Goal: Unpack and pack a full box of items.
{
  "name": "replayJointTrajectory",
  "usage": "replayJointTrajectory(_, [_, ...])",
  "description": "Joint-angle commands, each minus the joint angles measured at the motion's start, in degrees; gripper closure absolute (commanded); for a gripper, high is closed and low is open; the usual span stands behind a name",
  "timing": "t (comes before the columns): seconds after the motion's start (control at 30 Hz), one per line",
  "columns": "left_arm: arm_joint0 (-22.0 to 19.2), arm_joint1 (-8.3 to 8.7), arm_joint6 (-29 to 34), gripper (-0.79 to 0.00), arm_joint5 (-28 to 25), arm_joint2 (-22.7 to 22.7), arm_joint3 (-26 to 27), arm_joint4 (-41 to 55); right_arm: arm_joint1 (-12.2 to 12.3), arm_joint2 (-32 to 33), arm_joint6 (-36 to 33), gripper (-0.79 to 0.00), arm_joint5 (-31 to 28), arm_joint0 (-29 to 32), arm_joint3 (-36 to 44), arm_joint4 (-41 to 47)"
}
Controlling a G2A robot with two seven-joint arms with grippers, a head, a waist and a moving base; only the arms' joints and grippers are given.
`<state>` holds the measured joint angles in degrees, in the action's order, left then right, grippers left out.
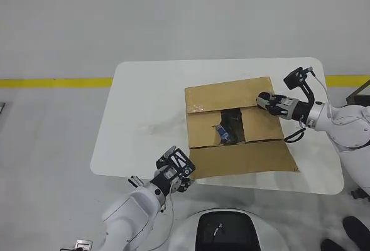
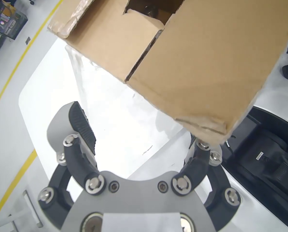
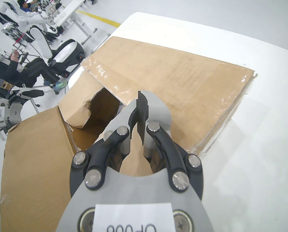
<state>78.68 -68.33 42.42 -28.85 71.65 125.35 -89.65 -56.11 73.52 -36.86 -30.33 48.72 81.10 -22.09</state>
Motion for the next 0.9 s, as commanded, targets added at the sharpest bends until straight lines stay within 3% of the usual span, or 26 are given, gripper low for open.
replayJointTrajectory(0.0, [-1.6, -0.14, -1.4, -0.785, 0.8, -1.2, -0.5, -1.3, 0.1, 0.2, -0.1, 0.0, -0.2, 0.0, -0.1, -0.1])
replayJointTrajectory(0.33, [-10.1, -1.26, -5.1, -0.785, 8.5, -4.0, -4.9, -3.3, 0.1, -0.2, -1.5, 0.0, -1.1, -0.7, -0.2, 0.2])
replayJointTrajectory(0.6, [-17.9, -2.52, -6.2, -0.785, 12.1, -8.1, -11.5, -5.3, 0.3, 2.1, 0.3, 0.0, 1.2, -2.3, -0.8, 2.1])
replayJointTrajectory(0.87, [-21.1, -3.6, -5.3, -0.785, 16.4, -11.4, -17.1, -9.1, 0.9, 5.9, 4.4, 0.0, 4.0, -3.2, 1.4, -1.5])
